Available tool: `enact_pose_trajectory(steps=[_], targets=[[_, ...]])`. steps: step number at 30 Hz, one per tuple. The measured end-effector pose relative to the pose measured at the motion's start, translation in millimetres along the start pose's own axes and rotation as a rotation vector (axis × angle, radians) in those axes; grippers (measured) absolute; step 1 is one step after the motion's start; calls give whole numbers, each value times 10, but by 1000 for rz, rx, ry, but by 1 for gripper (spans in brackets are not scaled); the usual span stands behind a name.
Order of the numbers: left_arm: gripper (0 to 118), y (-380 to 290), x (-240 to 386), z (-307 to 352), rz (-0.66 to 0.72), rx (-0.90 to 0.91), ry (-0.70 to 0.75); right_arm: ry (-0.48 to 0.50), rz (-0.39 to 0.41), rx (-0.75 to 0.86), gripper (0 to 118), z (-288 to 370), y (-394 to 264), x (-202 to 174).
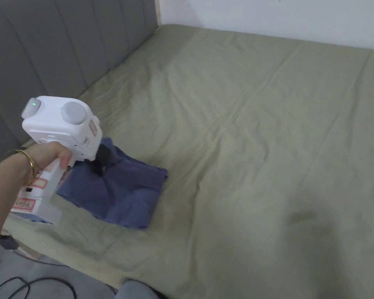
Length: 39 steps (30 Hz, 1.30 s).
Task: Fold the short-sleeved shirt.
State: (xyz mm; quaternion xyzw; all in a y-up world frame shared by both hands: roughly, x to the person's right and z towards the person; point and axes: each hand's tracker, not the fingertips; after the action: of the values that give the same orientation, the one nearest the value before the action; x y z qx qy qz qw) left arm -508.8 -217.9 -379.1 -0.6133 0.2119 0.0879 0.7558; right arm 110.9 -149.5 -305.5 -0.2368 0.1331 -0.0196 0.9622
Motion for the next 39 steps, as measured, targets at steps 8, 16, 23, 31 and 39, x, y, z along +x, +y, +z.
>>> enact_pose_trajectory(steps=[8,16,23,31,39], targets=[[42,0,-3,198,29,286,298,-30,21,15,0,73,166,84],[2,-609,869,1495,-1,930,76,-100,61,148,0,267,499,327],[0,-1278,1783,2128,27,1237,-180,-131,82,339,0,491,833,532],[0,-1590,2551,2115,-107,1249,-300,-190,59,405,0,536,867,674],[0,-1898,2865,1795,-139,1150,-401,-180,49,336,0,425,443,674]])
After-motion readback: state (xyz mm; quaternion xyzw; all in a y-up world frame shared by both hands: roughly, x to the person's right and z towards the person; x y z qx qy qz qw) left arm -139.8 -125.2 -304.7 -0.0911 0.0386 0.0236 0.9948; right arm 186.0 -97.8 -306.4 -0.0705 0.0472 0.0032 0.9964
